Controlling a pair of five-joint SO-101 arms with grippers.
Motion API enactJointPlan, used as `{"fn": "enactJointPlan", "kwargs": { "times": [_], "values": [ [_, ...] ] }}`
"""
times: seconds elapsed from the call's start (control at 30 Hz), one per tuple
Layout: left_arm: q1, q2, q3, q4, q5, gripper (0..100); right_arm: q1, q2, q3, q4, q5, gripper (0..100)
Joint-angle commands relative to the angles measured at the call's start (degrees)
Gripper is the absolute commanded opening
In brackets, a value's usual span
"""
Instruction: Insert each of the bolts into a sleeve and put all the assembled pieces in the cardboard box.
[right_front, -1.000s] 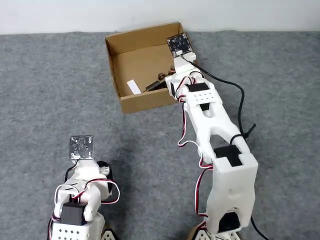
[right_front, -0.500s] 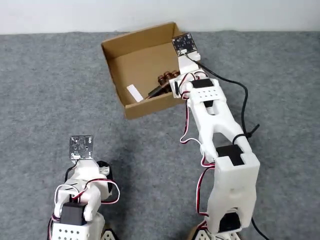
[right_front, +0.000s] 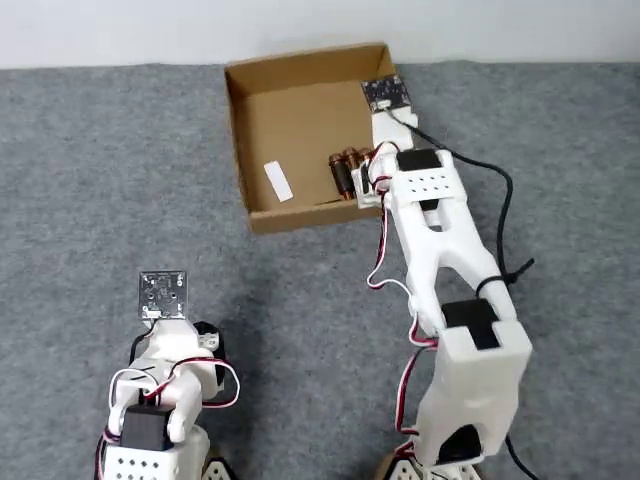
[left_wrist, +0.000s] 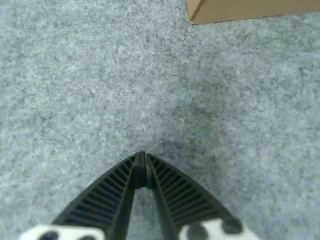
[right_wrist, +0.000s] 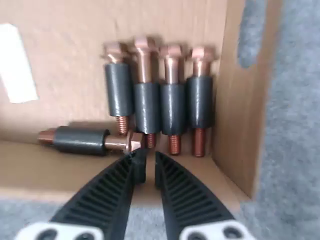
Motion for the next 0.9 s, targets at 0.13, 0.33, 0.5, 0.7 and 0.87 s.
{"fn": "enactJointPlan", "kwargs": {
  "times": [0.13,0.33,0.5,0.7,0.87],
  "values": [
    [-0.2,0.1,-0.6,0.4,0.2,1,-5.1,-9.7,-0.6,3.2,-0.8,1.1],
    [-0.2,0.1,-0.6,0.4,0.2,1,-6.4,-17.2,-0.6,3.4,-0.9,16.5],
    [-0.2,0.1,-0.6,0.4,0.2,1,-6.0,-26.3,-0.4,5.4,-0.9,12.1],
    [-0.2,0.1,-0.6,0.4,0.2,1,-5.8,-35.8,-0.3,18.5,-1.8,1.2],
    [-0.2,0.1,-0.6,0.4,0.2,1,-1.4,-44.4,-0.3,27.0,-8.4,0.8]
  ]
}}
